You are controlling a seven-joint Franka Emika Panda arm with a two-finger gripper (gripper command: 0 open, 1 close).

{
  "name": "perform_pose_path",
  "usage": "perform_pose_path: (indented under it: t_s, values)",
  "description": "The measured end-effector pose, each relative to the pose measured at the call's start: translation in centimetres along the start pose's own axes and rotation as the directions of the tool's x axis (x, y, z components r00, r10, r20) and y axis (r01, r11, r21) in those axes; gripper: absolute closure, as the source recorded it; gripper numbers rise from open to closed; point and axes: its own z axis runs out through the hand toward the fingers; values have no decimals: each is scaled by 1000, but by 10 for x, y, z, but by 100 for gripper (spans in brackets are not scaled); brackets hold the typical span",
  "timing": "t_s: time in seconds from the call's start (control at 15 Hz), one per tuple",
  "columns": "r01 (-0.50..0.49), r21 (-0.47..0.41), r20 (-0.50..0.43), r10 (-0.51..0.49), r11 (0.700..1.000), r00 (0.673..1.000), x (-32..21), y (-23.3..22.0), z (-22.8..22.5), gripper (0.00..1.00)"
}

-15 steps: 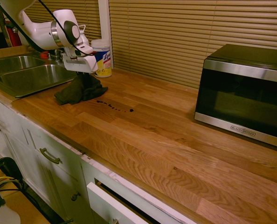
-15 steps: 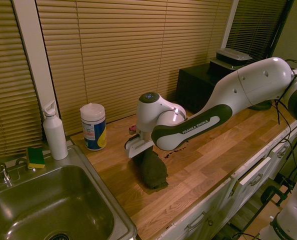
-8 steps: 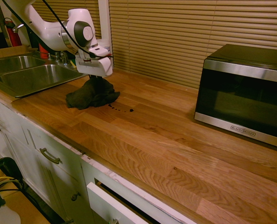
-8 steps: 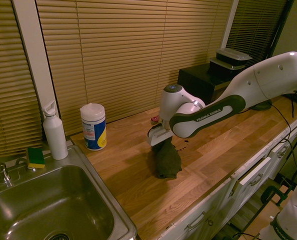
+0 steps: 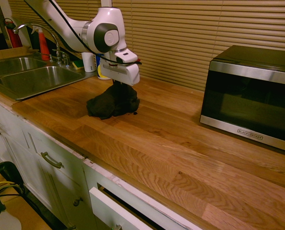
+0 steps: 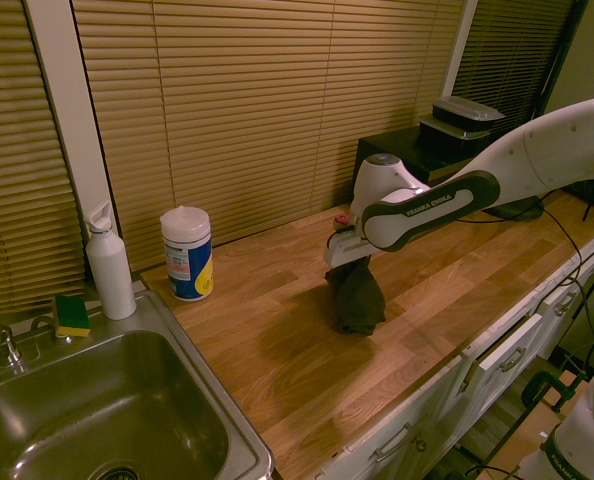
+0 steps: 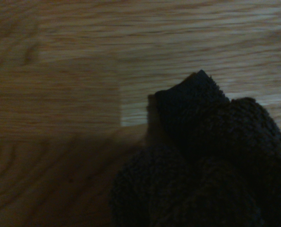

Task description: Clear the spill

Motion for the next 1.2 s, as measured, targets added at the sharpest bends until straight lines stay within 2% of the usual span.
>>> perform_pose_path:
  t_s: [0.73, 0.93, 1.2]
  values:
    - [-138, 43, 37, 136, 990, 990, 99, 111, 7, 100]
    - [-108, 45, 44, 106, 993, 993, 90, 103, 8, 100]
    - [-20, 40, 36, 19, 999, 999, 43, 64, 10, 100]
